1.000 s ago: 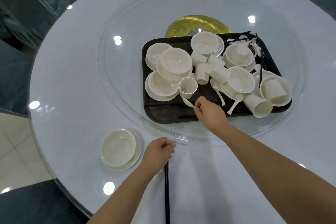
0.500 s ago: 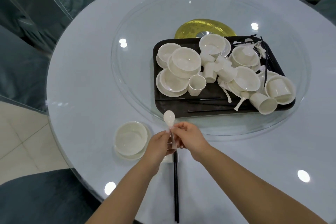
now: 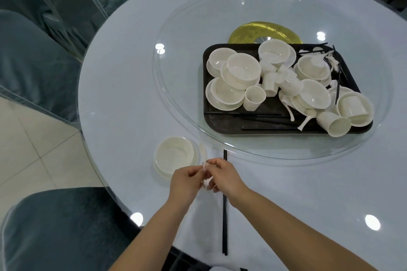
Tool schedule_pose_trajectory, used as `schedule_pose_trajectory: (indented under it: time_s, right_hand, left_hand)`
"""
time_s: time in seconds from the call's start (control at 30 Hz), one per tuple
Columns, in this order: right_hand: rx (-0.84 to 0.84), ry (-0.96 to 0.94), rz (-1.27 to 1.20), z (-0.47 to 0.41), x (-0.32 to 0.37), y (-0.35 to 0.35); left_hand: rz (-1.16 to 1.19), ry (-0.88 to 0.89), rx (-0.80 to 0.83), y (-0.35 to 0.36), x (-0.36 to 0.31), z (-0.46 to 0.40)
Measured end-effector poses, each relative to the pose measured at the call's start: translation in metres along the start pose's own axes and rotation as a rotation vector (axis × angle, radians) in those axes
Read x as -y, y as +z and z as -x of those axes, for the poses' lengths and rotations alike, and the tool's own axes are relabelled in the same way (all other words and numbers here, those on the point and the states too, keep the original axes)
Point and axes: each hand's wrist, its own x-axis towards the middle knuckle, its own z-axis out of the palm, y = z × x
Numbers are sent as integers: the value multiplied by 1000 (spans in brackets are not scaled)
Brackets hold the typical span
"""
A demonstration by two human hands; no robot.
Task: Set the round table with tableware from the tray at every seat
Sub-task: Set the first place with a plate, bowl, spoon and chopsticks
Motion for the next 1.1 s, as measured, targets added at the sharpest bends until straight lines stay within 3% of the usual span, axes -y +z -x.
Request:
schedule_pose_trajectory:
  time_s: [0.3,0.5,1.1]
  right_hand:
    - [73,172,86,6,-26,-8]
    - [63,230,109,8,-37,-16]
    - [61,251,123,4,-41,-25]
  left_hand:
    - [-223,-133,65,2,34,4]
    - [-370,-131,81,17,47,0]
    - [-447,-138,39,23,55,-7]
